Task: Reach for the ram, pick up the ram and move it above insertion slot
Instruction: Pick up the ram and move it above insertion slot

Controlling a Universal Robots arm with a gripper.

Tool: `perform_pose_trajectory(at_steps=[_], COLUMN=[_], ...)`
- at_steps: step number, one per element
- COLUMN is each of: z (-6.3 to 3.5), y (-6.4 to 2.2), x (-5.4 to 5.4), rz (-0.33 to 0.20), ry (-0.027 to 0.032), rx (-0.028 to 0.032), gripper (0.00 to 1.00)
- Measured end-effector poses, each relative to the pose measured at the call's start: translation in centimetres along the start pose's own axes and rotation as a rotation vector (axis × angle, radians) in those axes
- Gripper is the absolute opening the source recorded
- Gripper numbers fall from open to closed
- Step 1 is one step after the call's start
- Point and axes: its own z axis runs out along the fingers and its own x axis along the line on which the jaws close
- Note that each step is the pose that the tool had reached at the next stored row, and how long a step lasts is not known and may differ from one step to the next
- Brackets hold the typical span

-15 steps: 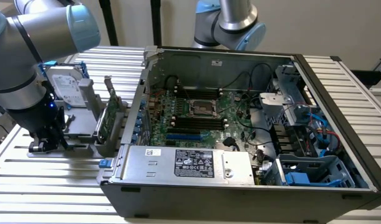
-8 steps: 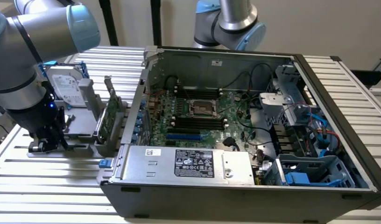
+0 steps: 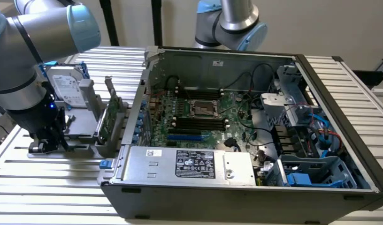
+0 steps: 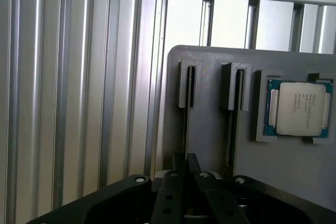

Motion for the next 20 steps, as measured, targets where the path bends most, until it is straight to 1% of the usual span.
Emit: perform_pose_trajectory(at_steps=[6, 8, 10, 13, 20], z=[-0.03, -0.22, -0.63, -1.70, -4.87], y=[0.00, 0.01, 0.02, 0.03, -0.14], x=[0.0, 0.0, 0.0, 0.0, 0.0], rz=[0.000, 0.000, 0.000, 0.000, 0.000], ry=[-0.0001, 0.0000, -0.0006, -0.0016, -0.0027], rx=[0.0001, -0.0001, -0.0002, -0.0010, -0.0013], gripper=[0.14, 0.14, 0.14, 0.14, 0.14])
